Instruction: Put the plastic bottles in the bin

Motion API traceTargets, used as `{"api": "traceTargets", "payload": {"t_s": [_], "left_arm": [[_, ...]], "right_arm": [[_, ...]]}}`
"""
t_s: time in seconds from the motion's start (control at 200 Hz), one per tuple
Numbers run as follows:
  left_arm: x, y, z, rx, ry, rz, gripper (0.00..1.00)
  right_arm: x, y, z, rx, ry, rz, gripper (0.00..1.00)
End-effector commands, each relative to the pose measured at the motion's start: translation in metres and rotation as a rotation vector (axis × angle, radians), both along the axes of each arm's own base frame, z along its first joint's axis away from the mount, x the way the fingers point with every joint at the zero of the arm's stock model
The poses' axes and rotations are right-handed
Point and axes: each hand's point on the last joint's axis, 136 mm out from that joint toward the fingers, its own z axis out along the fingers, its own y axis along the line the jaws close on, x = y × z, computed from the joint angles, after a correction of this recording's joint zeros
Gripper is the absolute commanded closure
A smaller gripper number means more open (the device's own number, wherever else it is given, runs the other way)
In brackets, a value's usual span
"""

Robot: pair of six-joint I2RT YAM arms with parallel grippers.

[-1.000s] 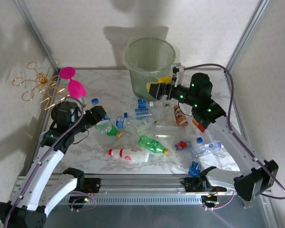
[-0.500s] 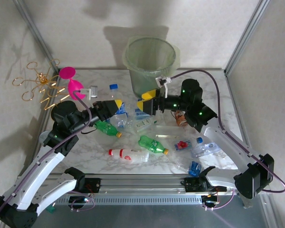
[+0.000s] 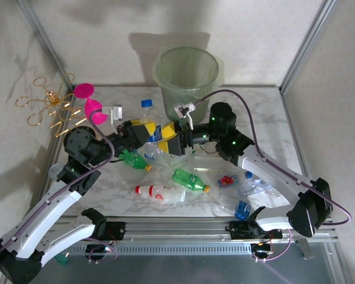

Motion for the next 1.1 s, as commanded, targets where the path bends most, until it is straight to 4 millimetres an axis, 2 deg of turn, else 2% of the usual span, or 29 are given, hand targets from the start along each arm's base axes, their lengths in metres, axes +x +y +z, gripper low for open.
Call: {"api": "traceTargets", "payload": {"t_s": [0.0, 0.2, 0.506, 0.591, 0.691, 0.766, 0.911, 1.001, 1.096], "left_arm": [[-0.012, -0.004, 0.021, -0.030, -0.065, -0.030, 0.42], [-0.013, -0.009, 0.020, -0.029, -0.059, -0.033, 0.43], [-0.009, -0.009, 0.016, 0.000, -0.049, -0.005, 0.44], [-0.008, -0.008, 0.014, 0.009, -0.045, 0.007, 0.43], [-0.007, -0.006, 0.015, 0.026, -0.040, 0.025, 0.37], [-0.005, -0.002, 0.021, 0.054, -0.056, 0.057, 0.23], [-0.003, 0.012, 0.043, 0.089, -0.095, 0.147, 0.04], [0.002, 0.027, 0.056, 0.113, -0.114, 0.243, 0.01], [0.020, 0.056, 0.059, 0.171, -0.058, 0.439, 0.01]], "right_arm": [[-0.012, -0.001, 0.020, 0.079, -0.014, 0.067, 0.01], [-0.018, 0.006, 0.019, 0.109, 0.022, 0.105, 0.05], [-0.018, 0.009, 0.016, 0.112, 0.039, 0.098, 0.28], [-0.018, 0.009, 0.017, 0.109, 0.039, 0.095, 0.38], [-0.018, 0.008, 0.018, 0.099, 0.034, 0.085, 0.42], [-0.016, 0.007, 0.018, 0.088, 0.020, 0.060, 0.42], [0.005, -0.001, 0.020, 0.068, 0.003, -0.049, 0.47], [0.029, -0.012, 0.022, 0.066, 0.021, -0.142, 0.48], [0.078, -0.033, 0.024, 0.033, 0.051, -0.331, 0.51]]}}
